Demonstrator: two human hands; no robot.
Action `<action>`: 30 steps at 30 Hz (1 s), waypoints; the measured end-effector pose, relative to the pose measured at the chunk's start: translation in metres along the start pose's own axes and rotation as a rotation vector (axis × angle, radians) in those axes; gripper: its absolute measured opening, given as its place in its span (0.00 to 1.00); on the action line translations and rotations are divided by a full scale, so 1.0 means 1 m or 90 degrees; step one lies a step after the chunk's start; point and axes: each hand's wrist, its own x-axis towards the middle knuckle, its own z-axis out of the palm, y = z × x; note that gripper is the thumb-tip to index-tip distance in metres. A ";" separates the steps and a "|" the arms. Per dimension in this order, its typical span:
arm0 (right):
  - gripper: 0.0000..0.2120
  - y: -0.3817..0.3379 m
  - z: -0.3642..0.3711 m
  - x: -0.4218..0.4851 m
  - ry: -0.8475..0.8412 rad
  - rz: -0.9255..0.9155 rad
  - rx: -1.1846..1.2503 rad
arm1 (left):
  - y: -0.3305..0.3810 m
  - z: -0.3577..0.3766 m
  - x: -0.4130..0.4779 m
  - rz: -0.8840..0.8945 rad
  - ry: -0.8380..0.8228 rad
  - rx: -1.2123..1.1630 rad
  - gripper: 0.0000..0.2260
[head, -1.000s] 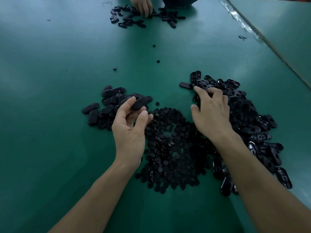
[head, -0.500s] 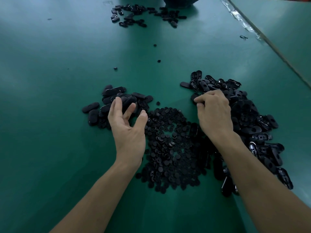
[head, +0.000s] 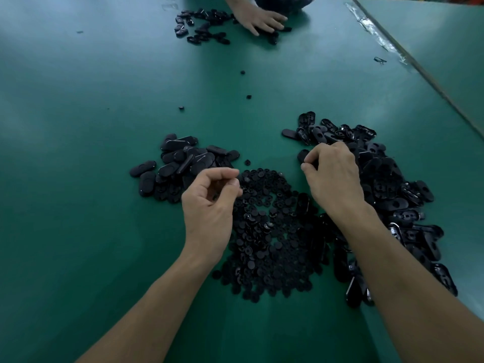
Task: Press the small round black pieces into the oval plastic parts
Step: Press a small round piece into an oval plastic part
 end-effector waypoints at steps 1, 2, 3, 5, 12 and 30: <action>0.05 0.000 0.001 0.000 0.001 0.000 0.003 | 0.000 0.000 0.000 0.004 -0.008 0.004 0.10; 0.05 0.001 0.001 0.000 0.004 -0.002 0.007 | 0.000 0.000 0.000 0.007 -0.014 0.008 0.12; 0.05 0.001 0.001 0.000 0.008 -0.005 0.014 | 0.000 0.000 -0.001 0.009 -0.019 0.009 0.13; 0.04 0.001 0.001 -0.001 0.018 -0.011 0.028 | 0.000 0.000 -0.001 0.009 -0.026 0.004 0.14; 0.08 0.000 -0.002 0.001 -0.010 -0.020 0.083 | 0.001 0.001 0.000 0.012 -0.040 0.007 0.12; 0.10 -0.028 -0.023 -0.032 -0.350 -0.199 0.461 | 0.005 0.001 -0.004 0.022 -0.088 -0.003 0.06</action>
